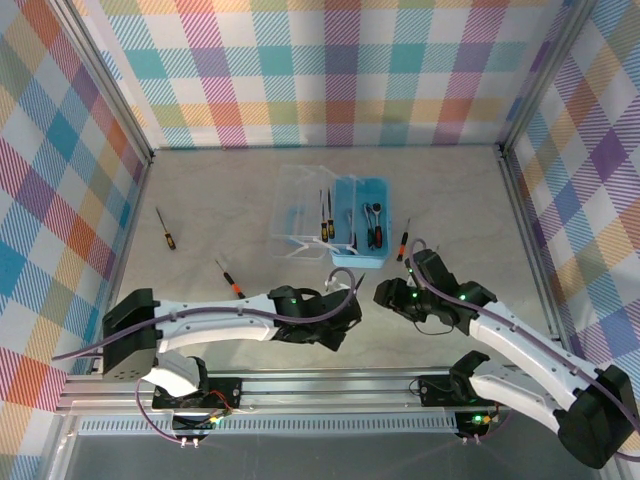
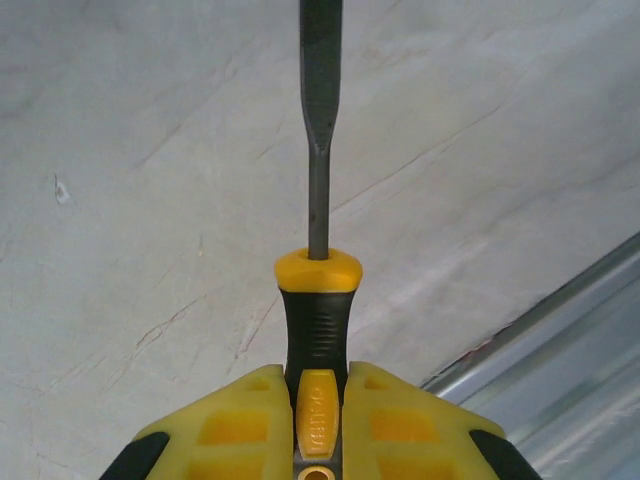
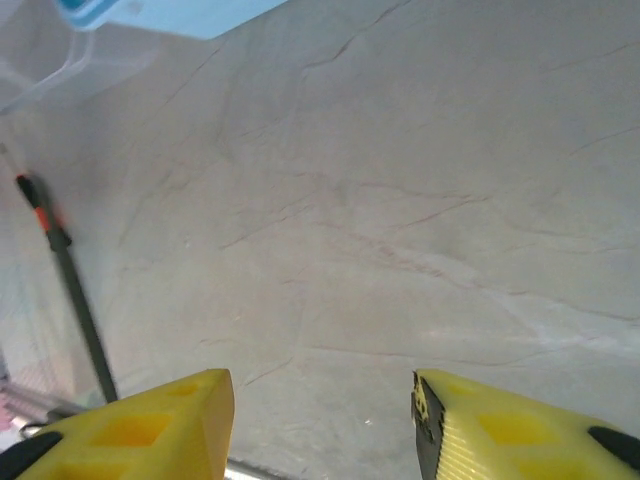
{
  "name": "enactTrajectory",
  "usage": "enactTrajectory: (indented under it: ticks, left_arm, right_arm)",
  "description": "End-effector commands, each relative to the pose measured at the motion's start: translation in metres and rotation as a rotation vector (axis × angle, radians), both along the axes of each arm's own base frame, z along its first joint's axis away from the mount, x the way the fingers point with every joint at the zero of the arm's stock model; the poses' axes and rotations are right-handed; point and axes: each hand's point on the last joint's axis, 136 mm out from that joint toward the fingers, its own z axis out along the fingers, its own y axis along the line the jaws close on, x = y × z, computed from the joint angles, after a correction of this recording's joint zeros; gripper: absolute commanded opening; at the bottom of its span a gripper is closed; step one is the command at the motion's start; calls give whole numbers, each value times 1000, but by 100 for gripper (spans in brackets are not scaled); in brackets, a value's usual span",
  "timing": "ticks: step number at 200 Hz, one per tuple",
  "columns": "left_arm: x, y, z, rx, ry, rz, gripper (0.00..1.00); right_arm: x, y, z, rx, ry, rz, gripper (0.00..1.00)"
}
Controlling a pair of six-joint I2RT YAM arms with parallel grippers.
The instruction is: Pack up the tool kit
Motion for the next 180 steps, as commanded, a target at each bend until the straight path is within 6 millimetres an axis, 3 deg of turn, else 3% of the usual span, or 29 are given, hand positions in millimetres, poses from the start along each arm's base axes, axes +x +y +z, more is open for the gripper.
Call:
enactTrajectory:
  ticks: [1,26,70,112,180]
  left_arm:
    - [3,-11,16,-74,-13,18,0]
    - [2,-18,17,-99,-7,10,0]
    - [2,-30,31,-225,-11,20,0]
    - [2,-27,38,-249,-26,24,0]
    - [7,-25,41,-245,-51,36,3]
  right_arm:
    - [8,25,42,183,-96,35,52]
    - [8,42,59,276,-119,89,53]
    - [19,56,57,291,-99,105,49]
    - [25,62,57,279,-88,112,20]
    - [27,61,60,262,-93,104,2]
